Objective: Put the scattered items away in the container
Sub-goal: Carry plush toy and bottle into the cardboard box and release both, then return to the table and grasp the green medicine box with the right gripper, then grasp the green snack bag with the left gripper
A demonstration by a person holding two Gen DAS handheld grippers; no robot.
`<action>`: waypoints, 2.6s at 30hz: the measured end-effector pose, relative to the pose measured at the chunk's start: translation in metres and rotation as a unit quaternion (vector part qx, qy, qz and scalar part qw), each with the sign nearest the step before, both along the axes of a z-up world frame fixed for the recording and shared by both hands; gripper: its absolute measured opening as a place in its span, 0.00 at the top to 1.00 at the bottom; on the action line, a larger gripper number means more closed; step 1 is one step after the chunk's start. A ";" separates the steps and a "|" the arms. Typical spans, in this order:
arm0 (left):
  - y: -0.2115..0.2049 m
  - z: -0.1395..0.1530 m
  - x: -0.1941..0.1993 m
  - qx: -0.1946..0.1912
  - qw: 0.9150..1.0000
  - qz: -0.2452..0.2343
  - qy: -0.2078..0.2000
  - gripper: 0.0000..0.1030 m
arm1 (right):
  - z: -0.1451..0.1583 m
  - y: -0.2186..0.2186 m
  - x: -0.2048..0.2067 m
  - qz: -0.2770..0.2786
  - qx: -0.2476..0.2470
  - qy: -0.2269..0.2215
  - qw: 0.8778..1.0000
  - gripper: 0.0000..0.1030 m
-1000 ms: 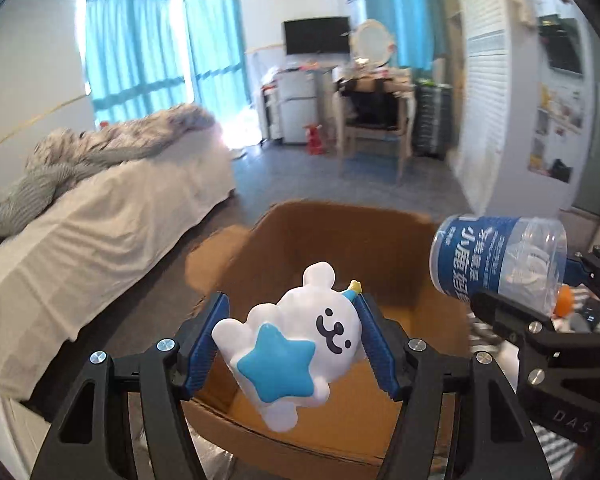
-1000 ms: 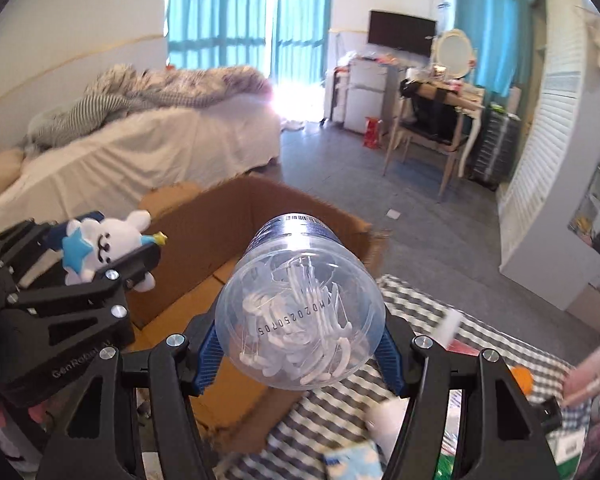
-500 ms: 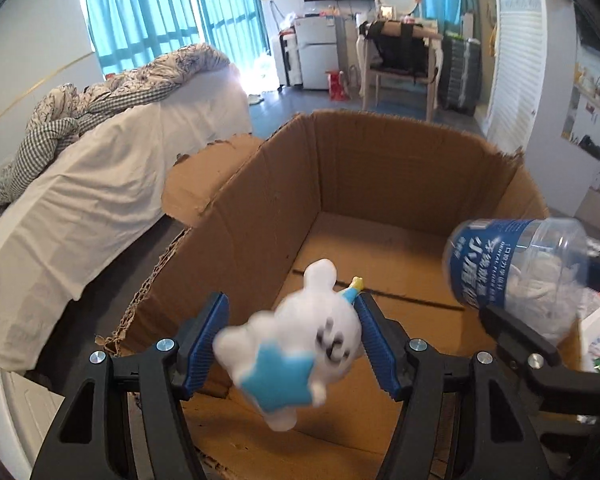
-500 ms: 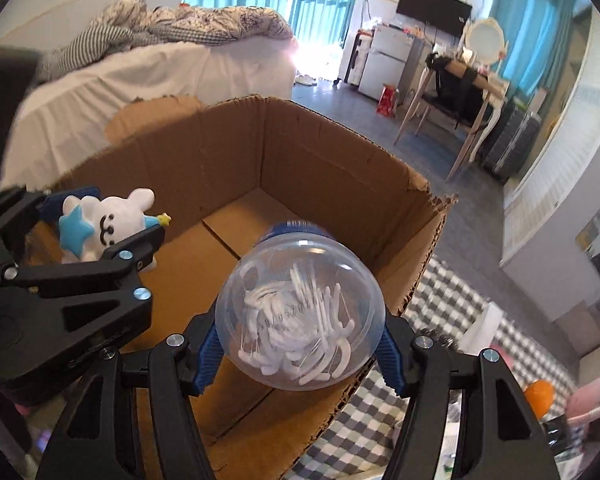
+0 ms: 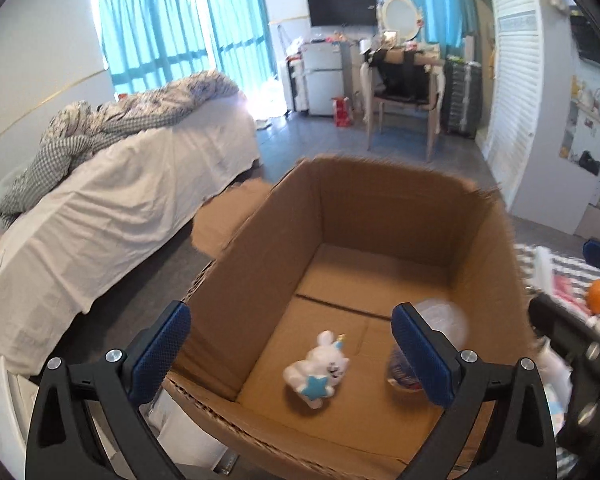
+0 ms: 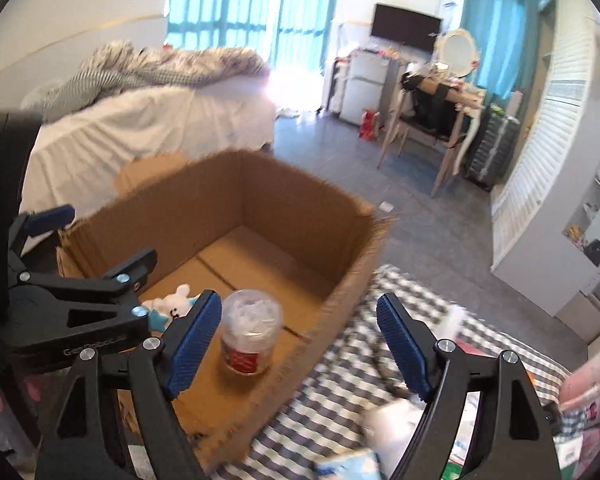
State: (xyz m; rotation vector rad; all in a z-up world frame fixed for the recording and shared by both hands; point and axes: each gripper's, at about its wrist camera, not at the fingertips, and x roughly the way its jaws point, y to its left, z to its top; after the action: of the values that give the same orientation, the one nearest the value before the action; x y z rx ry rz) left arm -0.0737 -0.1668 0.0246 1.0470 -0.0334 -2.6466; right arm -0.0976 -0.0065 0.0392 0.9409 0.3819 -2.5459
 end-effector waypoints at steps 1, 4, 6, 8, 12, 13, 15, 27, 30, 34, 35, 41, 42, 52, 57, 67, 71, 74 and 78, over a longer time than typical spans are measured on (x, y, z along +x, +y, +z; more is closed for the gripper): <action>0.006 0.005 0.002 0.000 1.000 -0.005 0.006 0.00 | 0.006 0.009 0.004 -0.008 -0.005 0.006 1.000 0.21; 0.029 0.020 0.013 0.002 0.999 -0.032 0.031 0.00 | 0.023 0.045 0.014 -0.043 -0.016 0.025 0.999 0.14; 0.048 0.027 0.019 0.006 0.998 -0.054 0.044 0.00 | 0.030 0.071 0.019 -0.069 -0.020 0.031 0.997 0.13; 0.068 0.031 0.025 0.010 0.996 -0.074 0.055 0.00 | 0.031 0.100 0.024 -0.099 -0.016 0.034 0.994 0.13; 0.115 0.024 0.031 0.030 0.991 -0.119 0.058 0.00 | 0.023 0.166 0.034 -0.164 0.001 0.026 0.986 0.11; 0.124 0.020 0.032 0.034 0.990 -0.126 0.057 0.00 | 0.019 0.182 0.035 -0.180 0.006 0.021 0.984 0.11; 0.148 0.009 0.033 0.044 0.988 -0.143 0.048 0.00 | 0.007 0.219 0.041 -0.203 0.005 0.010 0.979 0.10; 0.245 -0.056 0.025 0.095 0.973 -0.211 -0.025 0.00 | -0.042 0.352 0.061 -0.284 0.000 -0.036 0.958 0.07; 0.258 -0.070 0.027 0.097 0.969 -0.221 -0.049 0.00 | -0.054 0.362 0.059 -0.292 0.005 -0.045 0.955 0.07; 0.275 -0.082 0.031 0.079 0.966 -0.234 -0.070 0.00 | -0.070 0.370 0.054 -0.289 0.007 -0.056 0.956 0.04; 0.278 -0.084 0.031 0.075 0.966 -0.236 -0.073 0.00 | -0.074 0.371 0.052 -0.288 0.009 -0.056 0.956 0.04; 0.285 -0.089 0.026 0.068 0.965 -0.237 -0.087 0.00 | -0.088 0.376 0.042 -0.273 -0.009 -0.073 0.959 0.04; 0.286 -0.090 0.026 0.068 0.965 -0.236 -0.089 0.00 | -0.091 0.377 0.040 -0.272 -0.013 -0.074 0.959 0.04; 0.306 -0.094 0.027 0.043 0.961 -0.256 -0.094 0.00 | -0.086 0.377 0.048 -0.271 -0.044 -0.042 0.961 0.08; 0.335 -0.097 0.028 0.021 0.951 -0.298 -0.080 0.00 | -0.086 0.375 0.052 -0.268 -0.048 -0.044 0.961 0.08; 0.354 -0.118 0.026 -0.015 0.938 -0.329 -0.107 0.43 | -0.079 0.381 0.057 -0.265 -0.056 -0.040 0.962 0.08; 0.347 -0.112 0.026 -0.018 0.935 -0.336 -0.112 0.69 | -0.074 0.378 0.059 -0.260 -0.058 -0.031 0.963 0.08; 0.339 -0.102 0.026 0.007 0.934 -0.340 -0.112 0.70 | -0.067 0.373 0.062 -0.259 -0.056 -0.022 0.964 0.09; 0.332 -0.084 0.031 0.015 0.935 -0.344 -0.091 0.71 | -0.053 0.366 0.069 -0.254 -0.058 -0.007 0.965 0.09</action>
State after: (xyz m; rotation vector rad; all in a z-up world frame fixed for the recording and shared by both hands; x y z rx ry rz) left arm -0.0427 0.1654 -0.0589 1.5090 -0.4844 -3.1360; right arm -0.0288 0.3599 -0.0140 1.1267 -0.0253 -2.9732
